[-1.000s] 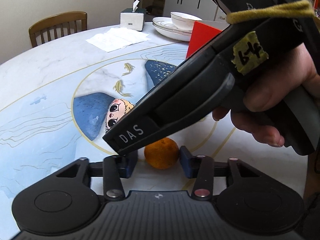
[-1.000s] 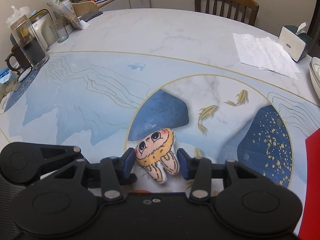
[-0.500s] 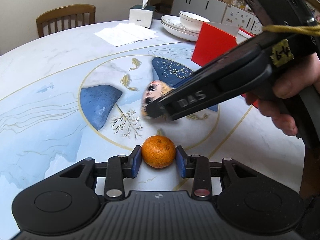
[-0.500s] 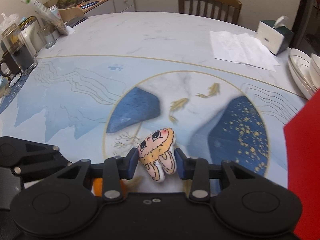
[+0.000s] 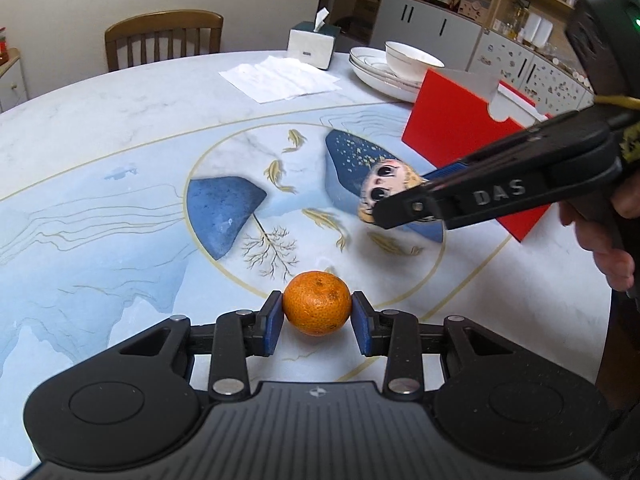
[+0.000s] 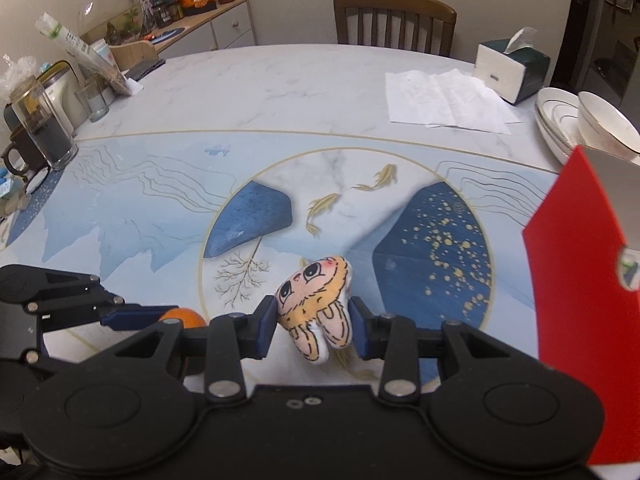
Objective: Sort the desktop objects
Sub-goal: 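Carry the tangerine and cartoon cookie over the shoebox and lower them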
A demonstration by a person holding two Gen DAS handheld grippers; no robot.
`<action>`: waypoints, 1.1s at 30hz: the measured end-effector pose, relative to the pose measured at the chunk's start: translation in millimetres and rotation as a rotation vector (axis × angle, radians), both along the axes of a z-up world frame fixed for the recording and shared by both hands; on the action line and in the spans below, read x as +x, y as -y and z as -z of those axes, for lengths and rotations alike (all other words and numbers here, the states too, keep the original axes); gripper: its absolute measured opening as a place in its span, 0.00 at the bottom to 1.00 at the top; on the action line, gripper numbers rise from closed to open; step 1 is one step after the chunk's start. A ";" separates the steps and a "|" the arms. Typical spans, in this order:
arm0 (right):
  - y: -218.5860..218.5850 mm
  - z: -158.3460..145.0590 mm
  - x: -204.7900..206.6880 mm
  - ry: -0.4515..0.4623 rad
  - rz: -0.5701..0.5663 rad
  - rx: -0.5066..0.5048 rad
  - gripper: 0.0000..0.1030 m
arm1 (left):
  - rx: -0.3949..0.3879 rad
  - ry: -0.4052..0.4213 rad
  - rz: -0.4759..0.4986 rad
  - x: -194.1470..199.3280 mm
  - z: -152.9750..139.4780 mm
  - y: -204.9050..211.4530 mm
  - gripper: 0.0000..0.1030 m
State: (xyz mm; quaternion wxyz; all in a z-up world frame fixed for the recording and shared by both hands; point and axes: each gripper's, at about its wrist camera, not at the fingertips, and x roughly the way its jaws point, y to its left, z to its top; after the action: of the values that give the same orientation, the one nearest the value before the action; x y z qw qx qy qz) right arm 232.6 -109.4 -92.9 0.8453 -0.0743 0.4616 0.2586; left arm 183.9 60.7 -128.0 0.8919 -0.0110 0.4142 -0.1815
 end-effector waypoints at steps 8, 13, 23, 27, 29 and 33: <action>34.2 -19.5 -4.6 0.016 0.034 0.043 0.36 | -0.011 0.004 -0.035 -1.1 -11.8 13.6 0.34; 56.6 -32.4 -8.1 0.032 0.046 0.076 0.36 | -0.018 0.019 -0.060 -0.9 -25.9 25.9 0.34; 106.1 -51.2 -2.9 0.070 0.061 0.117 0.36 | -0.012 0.058 -0.071 8.8 -53.4 67.7 0.34; 131.4 -57.2 1.6 0.090 0.080 0.137 0.36 | -0.011 0.073 -0.067 13.9 -61.3 88.2 0.34; 144.1 -59.5 3.4 0.101 0.091 0.145 0.36 | -0.009 0.082 -0.060 16.2 -64.8 99.5 0.34; 170.6 -62.4 7.3 0.116 0.121 0.164 0.36 | 0.003 0.095 -0.038 19.8 -70.0 123.1 0.34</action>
State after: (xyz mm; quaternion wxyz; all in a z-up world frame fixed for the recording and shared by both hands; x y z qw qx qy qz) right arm 239.9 -280.0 -30.5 0.8880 0.0081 0.3928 0.2391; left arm 203.7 -62.4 -58.0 0.9139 -0.0089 0.3712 -0.1642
